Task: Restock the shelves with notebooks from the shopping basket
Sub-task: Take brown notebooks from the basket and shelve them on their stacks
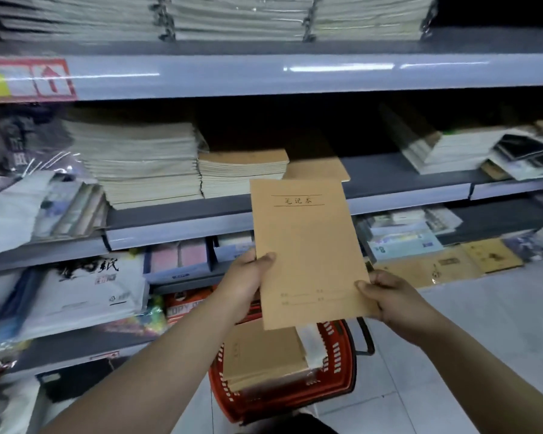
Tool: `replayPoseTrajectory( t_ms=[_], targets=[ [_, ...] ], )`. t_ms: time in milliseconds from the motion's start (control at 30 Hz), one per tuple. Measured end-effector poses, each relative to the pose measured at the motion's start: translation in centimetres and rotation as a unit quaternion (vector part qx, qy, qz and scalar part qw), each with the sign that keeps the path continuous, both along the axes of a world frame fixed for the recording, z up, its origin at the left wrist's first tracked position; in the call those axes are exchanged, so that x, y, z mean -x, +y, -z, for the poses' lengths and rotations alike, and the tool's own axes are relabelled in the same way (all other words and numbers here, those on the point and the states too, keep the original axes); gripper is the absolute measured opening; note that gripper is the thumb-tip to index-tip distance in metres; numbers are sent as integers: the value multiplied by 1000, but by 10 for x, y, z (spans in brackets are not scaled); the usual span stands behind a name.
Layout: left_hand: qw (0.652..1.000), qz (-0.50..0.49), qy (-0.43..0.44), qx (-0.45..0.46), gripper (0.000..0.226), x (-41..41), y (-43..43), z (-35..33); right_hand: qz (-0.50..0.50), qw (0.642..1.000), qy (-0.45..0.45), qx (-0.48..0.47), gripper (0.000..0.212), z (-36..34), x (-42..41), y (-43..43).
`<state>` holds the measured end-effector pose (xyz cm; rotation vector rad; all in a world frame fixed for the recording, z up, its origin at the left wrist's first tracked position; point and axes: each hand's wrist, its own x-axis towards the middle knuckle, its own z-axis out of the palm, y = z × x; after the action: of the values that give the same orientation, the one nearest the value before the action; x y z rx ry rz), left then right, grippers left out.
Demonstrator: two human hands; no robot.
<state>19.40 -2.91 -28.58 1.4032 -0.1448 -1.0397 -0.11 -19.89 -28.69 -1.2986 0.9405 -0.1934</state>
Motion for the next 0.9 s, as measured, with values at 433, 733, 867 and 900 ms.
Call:
replayPoseTrajectory(
  t_ms=[433,733,867,900],
  targets=[
    [999,21,37,-22,38,-15,-110,-34,71,997,32,29,9,-23,-41,-124],
    [998,-12,32,-57,27,-22,-156,-29,57,998,18,8,9,-12,-101,-197],
    [997,-22,47,-57,31,-21,-162,-19,61,997,37,19,9,-4,-121,-203],
    [997,-33,48,-54,33,-22,-164,-17,58,997,50,26,10,-1,-124,-203]
  ],
)
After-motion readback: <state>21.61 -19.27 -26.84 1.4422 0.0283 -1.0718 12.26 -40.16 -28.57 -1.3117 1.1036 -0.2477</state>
